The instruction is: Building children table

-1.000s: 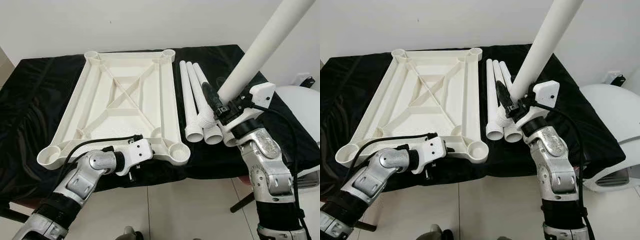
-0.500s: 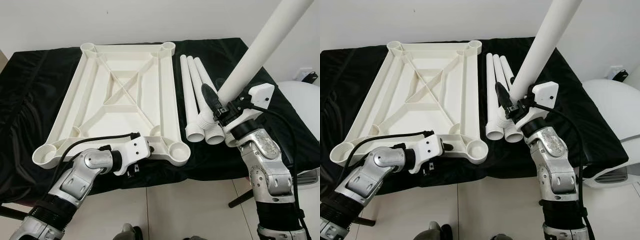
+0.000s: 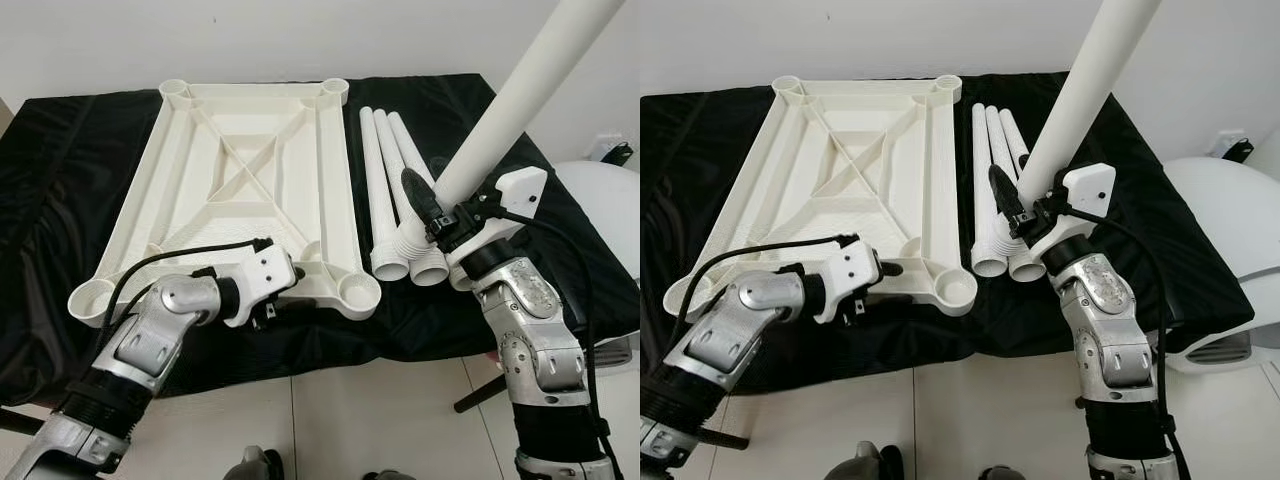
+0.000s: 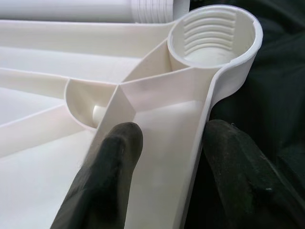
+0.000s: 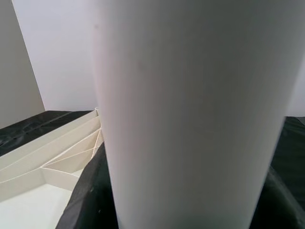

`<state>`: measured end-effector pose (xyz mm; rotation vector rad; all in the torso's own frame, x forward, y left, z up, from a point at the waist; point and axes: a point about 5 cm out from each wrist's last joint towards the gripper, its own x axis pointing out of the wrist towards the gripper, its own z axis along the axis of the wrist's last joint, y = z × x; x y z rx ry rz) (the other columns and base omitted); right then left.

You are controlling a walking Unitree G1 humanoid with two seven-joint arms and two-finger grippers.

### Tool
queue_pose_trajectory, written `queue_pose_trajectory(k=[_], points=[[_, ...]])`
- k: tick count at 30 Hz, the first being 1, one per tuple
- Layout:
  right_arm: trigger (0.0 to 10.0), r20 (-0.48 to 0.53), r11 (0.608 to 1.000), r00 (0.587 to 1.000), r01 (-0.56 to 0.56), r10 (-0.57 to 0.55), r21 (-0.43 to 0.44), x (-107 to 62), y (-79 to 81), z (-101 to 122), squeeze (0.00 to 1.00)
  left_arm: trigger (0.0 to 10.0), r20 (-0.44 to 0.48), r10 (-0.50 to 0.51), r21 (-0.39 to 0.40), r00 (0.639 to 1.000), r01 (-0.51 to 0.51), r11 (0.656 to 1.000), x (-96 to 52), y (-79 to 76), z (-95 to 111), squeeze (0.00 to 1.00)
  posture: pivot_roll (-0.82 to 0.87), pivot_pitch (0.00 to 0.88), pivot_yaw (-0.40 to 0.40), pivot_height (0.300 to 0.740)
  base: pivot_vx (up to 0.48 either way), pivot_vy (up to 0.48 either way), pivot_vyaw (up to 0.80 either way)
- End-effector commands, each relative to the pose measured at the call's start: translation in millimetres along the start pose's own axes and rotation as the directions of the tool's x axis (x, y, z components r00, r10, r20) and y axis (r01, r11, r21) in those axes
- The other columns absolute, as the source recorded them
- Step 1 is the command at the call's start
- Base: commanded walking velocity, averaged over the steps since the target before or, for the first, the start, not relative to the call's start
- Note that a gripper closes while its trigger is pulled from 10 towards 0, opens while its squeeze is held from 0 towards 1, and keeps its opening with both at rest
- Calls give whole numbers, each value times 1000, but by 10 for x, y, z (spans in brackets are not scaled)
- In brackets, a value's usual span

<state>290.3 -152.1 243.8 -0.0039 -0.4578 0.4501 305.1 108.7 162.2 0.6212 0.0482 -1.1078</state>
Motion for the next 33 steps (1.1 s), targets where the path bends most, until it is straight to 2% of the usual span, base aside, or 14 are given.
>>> queue_pose_trajectory(k=[1, 5, 9, 19, 23, 24, 28, 33], points=[[10000, 6, 1000, 1000, -20, 20, -4, 24, 19, 19, 0, 10000, -36, 74, -2, 997, -74, 997, -4, 55, -51, 0, -19, 153, 35, 740, 0, 0, 0], [10000, 7, 1000, 1000, -21, 21, -6, 29, 18, 21, 0, 10000, -32, 70, -5, 997, -71, 997, 49, 36, -36, 0, -24, 151, 36, 740, 0, 0, 0], [10000, 6, 1000, 1000, -19, 19, -10, 27, 13, 25, 0, 10000, -20, 23, -4, 1000, -23, 1000, 73, -19, -30, 0, -27, 149, 37, 740, 0, 0, 0], [10000, 11, 1000, 1000, -23, 23, -7, 36, 21, 26, 0, 10000, -5, 32, -55, 999, -32, 998, 200, -48, -62, 0, -26, 145, 38, 740, 0, 0, 0], [10000, 12, 1000, 999, -31, 31, -1, 42, 41, 25, 0, 10000, -51, 60, -69, 997, -63, 996, 236, -54, -160, 0, -30, 142, 38, 740, 0, 0, 0], [10000, 10, 999, 999, -35, 35, 0, 38, 45, 23, 0, 10000, -92, 74, -74, 993, -81, 994, 211, -52, -252, 0, -32, 137, 36, 740, 0, 0, 0], [10000, 9, 999, 999, -35, 35, -1, 34, 39, 21, 0, 10000, -114, 76, -71, 991, -84, 994, 190, -50, -298, 0, -32, 136, 36, 740, 0, 0, 0], [10000, 9, 999, 999, -38, 38, -5, 37, 29, 25, 0, 10000, -132, 25, -50, 991, -32, 998, 171, -110, -340, 0, -34, 133, 36, 740, 0, 0, 0]])
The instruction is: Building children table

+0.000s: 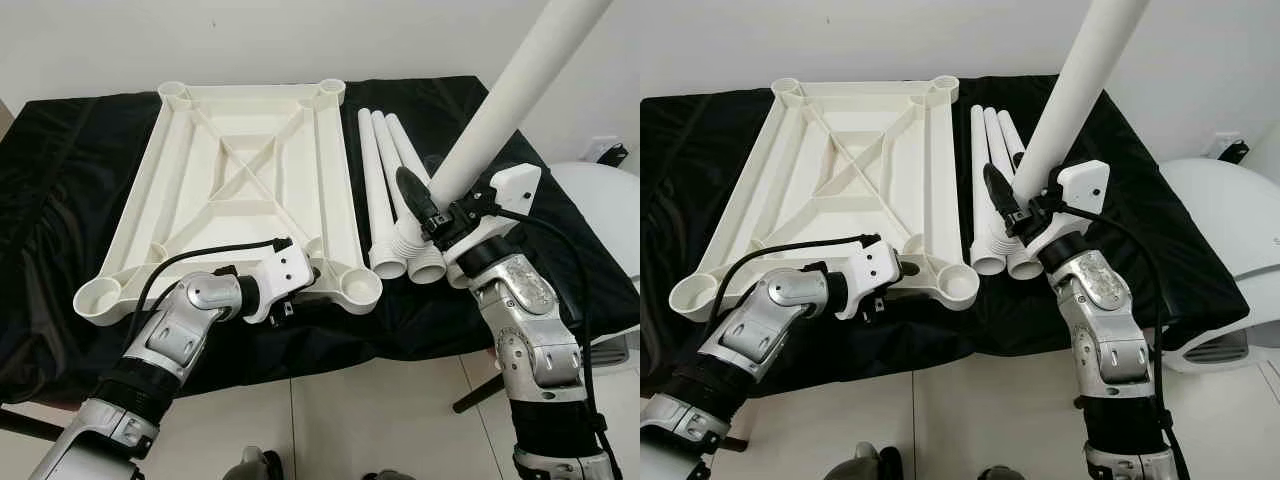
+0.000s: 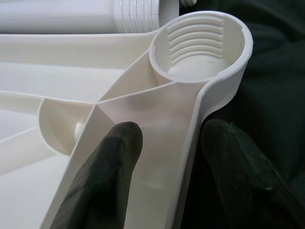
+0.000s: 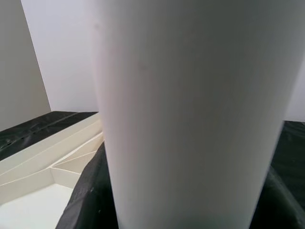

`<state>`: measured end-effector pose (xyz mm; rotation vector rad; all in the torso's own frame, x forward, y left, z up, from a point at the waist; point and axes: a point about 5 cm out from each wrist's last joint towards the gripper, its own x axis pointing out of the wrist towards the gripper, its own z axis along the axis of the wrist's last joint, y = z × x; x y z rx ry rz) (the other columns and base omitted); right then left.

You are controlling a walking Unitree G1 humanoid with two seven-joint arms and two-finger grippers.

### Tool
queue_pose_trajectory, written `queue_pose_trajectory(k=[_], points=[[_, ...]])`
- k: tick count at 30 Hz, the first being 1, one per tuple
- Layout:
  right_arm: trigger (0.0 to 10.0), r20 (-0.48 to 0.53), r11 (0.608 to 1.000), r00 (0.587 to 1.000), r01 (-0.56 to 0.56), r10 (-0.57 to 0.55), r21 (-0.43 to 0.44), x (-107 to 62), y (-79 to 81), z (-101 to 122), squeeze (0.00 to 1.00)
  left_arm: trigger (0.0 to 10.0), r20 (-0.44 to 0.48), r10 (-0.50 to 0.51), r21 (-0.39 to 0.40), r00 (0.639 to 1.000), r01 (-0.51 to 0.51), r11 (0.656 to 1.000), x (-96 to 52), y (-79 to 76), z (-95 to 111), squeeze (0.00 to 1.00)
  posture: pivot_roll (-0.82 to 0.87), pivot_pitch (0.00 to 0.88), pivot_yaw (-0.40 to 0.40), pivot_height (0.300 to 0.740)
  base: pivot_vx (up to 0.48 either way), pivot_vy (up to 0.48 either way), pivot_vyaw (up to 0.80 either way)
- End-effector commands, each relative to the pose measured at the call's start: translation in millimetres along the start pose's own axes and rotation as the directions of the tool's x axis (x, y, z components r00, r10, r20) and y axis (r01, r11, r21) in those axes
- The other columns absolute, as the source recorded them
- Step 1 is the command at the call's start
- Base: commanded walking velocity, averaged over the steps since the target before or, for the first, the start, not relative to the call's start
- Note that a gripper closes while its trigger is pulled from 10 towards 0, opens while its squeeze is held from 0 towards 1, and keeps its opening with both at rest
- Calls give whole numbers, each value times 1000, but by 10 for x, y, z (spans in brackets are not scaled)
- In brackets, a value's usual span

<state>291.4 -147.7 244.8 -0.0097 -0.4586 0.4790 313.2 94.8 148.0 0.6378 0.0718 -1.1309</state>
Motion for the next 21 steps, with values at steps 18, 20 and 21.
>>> queue_pose_trajectory(k=[18, 20, 21], points=[[10000, -1, 1000, 1000, -7, 7, 7, 2, -26, 4, 0, 0, -145, -112, -54, 983, 105, 993, -3, -234, -322, 0, -32, 137, 38, 740, 0, 0, 0], [10000, -2, 1000, 1000, -7, 7, 8, 4, -29, 3, 0, 4235, -150, -117, -47, 982, 111, 993, 0, -238, -323, 0, -34, 138, 39, 740, 0, 0, 0], [10000, -7, 1000, 1000, -9, 9, 11, 8, -33, -1, 0, 10000, -163, -117, -29, 980, 114, 993, 12, -237, -330, 0, -37, 143, 41, 740, 0, 0, 0]])
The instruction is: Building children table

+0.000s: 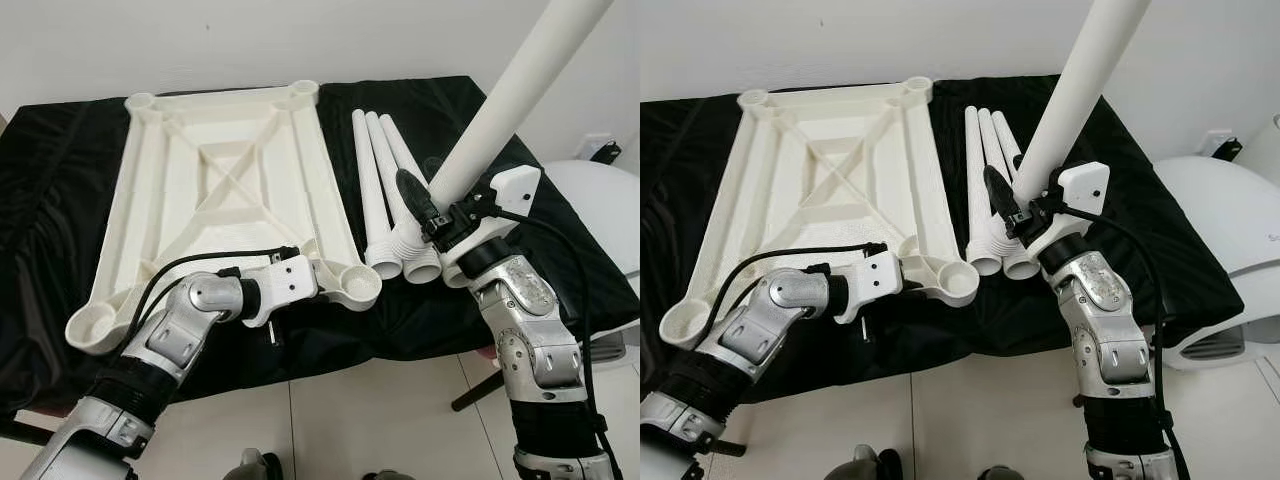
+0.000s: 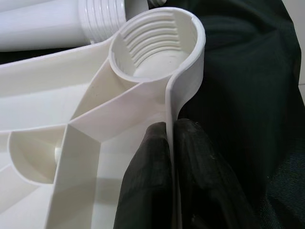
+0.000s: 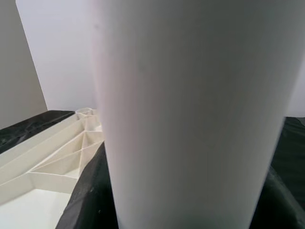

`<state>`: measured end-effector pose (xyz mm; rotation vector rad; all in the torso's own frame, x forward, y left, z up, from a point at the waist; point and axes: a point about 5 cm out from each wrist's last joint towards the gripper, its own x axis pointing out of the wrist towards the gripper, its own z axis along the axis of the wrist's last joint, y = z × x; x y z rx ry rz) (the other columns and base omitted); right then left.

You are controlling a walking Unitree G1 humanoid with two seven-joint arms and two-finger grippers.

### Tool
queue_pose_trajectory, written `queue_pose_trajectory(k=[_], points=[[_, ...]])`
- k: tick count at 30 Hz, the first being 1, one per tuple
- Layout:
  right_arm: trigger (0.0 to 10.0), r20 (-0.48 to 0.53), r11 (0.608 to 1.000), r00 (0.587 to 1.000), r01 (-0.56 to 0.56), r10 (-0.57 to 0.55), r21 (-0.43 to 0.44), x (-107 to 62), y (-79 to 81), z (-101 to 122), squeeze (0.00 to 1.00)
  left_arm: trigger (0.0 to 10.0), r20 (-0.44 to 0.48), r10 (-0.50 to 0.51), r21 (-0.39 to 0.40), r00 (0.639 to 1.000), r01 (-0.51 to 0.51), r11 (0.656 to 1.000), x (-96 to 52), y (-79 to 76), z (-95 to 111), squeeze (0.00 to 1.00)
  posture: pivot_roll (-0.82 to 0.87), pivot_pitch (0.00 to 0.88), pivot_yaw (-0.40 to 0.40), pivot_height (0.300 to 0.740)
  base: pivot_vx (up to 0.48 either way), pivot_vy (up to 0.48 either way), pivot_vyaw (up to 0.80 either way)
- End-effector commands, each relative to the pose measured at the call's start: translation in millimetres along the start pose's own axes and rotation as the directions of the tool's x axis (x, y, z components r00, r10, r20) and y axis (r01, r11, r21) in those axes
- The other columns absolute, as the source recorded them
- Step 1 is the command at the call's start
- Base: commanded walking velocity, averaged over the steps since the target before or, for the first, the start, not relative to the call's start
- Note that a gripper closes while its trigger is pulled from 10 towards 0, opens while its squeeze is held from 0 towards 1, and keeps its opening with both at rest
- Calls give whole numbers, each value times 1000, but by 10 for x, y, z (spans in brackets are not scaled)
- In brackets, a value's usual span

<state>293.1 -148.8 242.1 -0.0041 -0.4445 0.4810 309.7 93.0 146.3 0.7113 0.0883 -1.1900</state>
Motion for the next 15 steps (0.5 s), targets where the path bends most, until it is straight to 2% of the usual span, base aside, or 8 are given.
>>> queue_pose_trajectory(k=[1, 6, 11, 14, 15], points=[[10000, 5, 1000, 1000, -9, 9, 2, 10, -19, 30, 0, 10000, -125, -60, -85, 990, 50, 995, 32, -213, -321, 0, -37, 143, 41, 740, 0, 0, 0], [10000, -14, 1000, 1000, -18, 18, 10, 11, -28, 5, 0, 10000, -126, -64, -87, 990, 53, 995, 40, -214, -332, 0, -43, 147, 42, 740, 0, 0, 0], [10000, -55, 999, 997, -48, 49, 25, 29, -70, -82, 0, 10000, -58, -73, -147, 996, 64, 987, 33, -234, -261, 0, -43, 153, 24, 740, 0, 0, 0], [10000, -55, 999, 997, -49, 50, 25, 32, -76, -87, 0, 10000, -49, -72, -155, 996, 64, 986, 33, -232, -247, 0, -41, 153, 22, 740, 0, 0, 0], [10000, -63, 998, 996, -56, 57, 23, 55, -83, -121, 0, 10000, -39, -41, -199, 998, 33, 979, 28, -191, -232, 0, -35, 152, 13, 740, 0, 0, 0]])
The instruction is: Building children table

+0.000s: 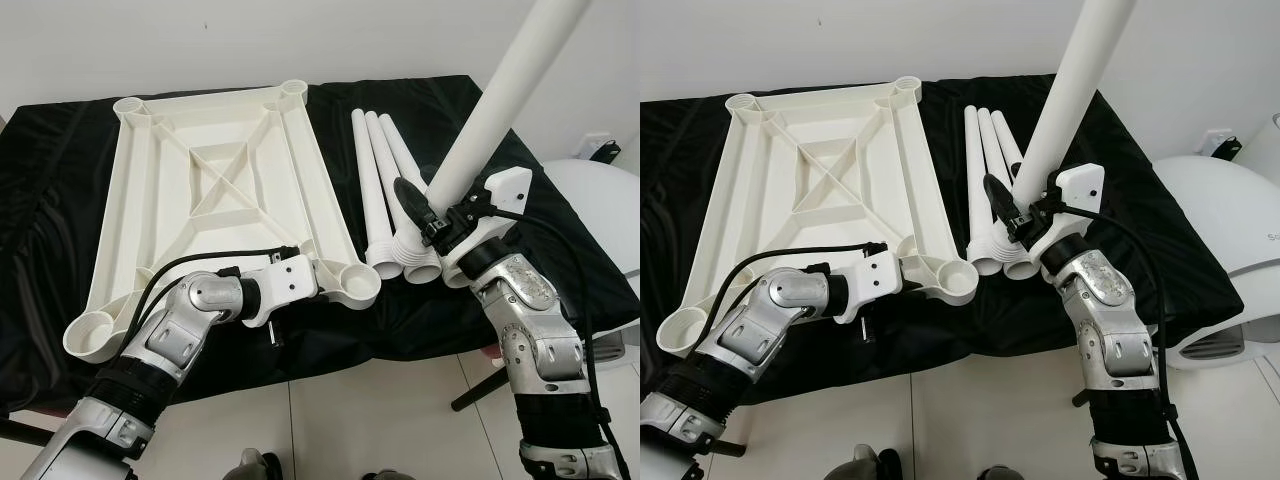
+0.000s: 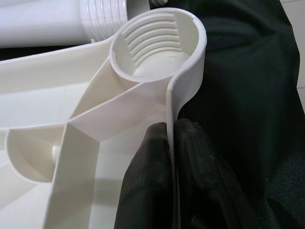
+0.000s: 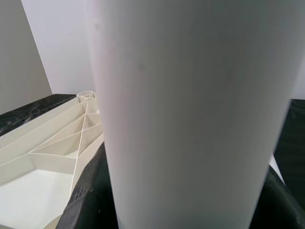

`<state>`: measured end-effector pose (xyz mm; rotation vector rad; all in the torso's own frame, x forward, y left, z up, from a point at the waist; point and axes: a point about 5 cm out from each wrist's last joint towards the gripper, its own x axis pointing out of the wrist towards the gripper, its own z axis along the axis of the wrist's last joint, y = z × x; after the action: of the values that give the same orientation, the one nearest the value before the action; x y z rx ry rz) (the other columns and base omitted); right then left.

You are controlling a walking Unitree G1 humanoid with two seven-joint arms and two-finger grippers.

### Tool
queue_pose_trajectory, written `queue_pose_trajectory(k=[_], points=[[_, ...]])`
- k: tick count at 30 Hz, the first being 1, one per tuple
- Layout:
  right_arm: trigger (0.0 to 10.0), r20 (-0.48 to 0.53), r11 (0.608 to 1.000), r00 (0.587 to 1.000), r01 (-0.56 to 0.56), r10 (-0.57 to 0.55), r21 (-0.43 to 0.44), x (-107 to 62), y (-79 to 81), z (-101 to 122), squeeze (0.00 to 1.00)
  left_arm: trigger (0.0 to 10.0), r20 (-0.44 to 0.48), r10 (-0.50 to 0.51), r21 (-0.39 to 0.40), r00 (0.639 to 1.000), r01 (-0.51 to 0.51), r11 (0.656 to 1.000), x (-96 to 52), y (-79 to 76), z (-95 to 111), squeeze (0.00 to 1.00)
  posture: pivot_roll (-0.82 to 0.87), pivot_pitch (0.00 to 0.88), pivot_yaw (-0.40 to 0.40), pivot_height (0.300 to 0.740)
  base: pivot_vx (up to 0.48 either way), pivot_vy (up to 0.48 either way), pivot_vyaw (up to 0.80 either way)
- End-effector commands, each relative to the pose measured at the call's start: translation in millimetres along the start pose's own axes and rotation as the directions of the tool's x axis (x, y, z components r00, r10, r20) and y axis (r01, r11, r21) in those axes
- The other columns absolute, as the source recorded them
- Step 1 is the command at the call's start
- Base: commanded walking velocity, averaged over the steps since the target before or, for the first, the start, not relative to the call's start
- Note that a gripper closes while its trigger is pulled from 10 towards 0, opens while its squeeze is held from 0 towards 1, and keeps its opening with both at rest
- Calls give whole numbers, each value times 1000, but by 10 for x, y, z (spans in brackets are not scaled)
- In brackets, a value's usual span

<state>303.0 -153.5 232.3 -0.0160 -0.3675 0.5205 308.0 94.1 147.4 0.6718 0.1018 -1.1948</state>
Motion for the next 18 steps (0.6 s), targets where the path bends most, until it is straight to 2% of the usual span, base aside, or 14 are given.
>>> queue_pose_trajectory(k=[1, 6, 10, 11, 12, 18], points=[[10000, 11, 1000, 1000, -18, 18, 5, 37, -9, 7, 0, 10000, -53, -34, -164, 998, 25, 986, 47, -174, -246, 0, -35, 152, 13, 740, 0, 0, 0], [10000, -4, 998, 998, -60, 60, 26, 130, -7, -69, 0, 10000, -28, 29, -224, 999, -35, 974, 23, -106, -196, 0, -24, 148, 5, 740, 0, 0, 0], [10000, -10, 995, 996, -91, 91, 45, 161, 14, -89, 0, 10000, -31, 46, -225, 998, -52, 973, 20, -94, -187, 0, -20, 147, 2, 740, 0, 0, 0], [10000, -11, 989, 991, -132, 133, 71, 190, 44, -112, 0, 10000, -39, 54, -214, 998, -61, 975, 15, -82, -176, 0, -14, 146, 0, 740, 0, 0, 0], [10000, -5, 979, 984, -177, 178, 96, 212, 77, -132, 0, 10000, -46, 62, -236, 997, -71, 969, 9, -66, -176, 0, -10, 148, -4, 740, 0, 0, 0], [10000, 17, 952, 963, -267, 267, 147, 252, 148, -168, 0, 10000, -47, 68, -269, 997, -78, 960, -8, -57, -151, 0, -1, 151, -10, 740, 0, 0, 0]])
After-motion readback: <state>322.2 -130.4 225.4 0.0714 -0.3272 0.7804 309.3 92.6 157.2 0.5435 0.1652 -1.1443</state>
